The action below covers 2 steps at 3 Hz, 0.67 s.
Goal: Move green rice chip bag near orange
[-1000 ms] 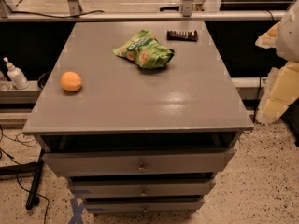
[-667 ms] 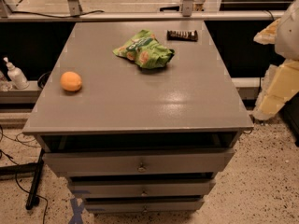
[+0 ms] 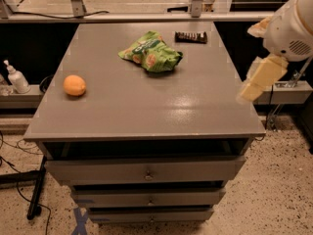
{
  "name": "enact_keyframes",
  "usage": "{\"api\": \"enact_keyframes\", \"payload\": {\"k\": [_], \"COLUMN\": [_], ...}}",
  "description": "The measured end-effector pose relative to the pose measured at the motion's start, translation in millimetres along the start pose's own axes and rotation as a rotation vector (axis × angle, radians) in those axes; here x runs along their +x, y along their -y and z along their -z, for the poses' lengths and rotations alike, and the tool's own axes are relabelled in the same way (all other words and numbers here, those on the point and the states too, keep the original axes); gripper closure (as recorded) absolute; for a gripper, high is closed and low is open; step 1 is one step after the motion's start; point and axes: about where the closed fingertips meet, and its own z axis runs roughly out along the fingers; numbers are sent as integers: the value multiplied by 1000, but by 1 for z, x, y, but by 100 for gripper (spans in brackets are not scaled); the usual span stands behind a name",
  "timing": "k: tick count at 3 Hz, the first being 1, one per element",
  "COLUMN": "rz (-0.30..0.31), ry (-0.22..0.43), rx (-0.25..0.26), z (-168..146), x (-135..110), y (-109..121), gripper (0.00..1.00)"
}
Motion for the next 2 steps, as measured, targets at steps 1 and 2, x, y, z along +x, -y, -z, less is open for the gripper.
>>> {"api": "enact_keyframes", "payload": {"k": [1, 2], "rz": [-74, -140], "ry": [137, 242], "rx": [-11, -42], "z": [-45, -89], "x": [-26, -53], "y": [34, 53], "gripper": [0, 0]}}
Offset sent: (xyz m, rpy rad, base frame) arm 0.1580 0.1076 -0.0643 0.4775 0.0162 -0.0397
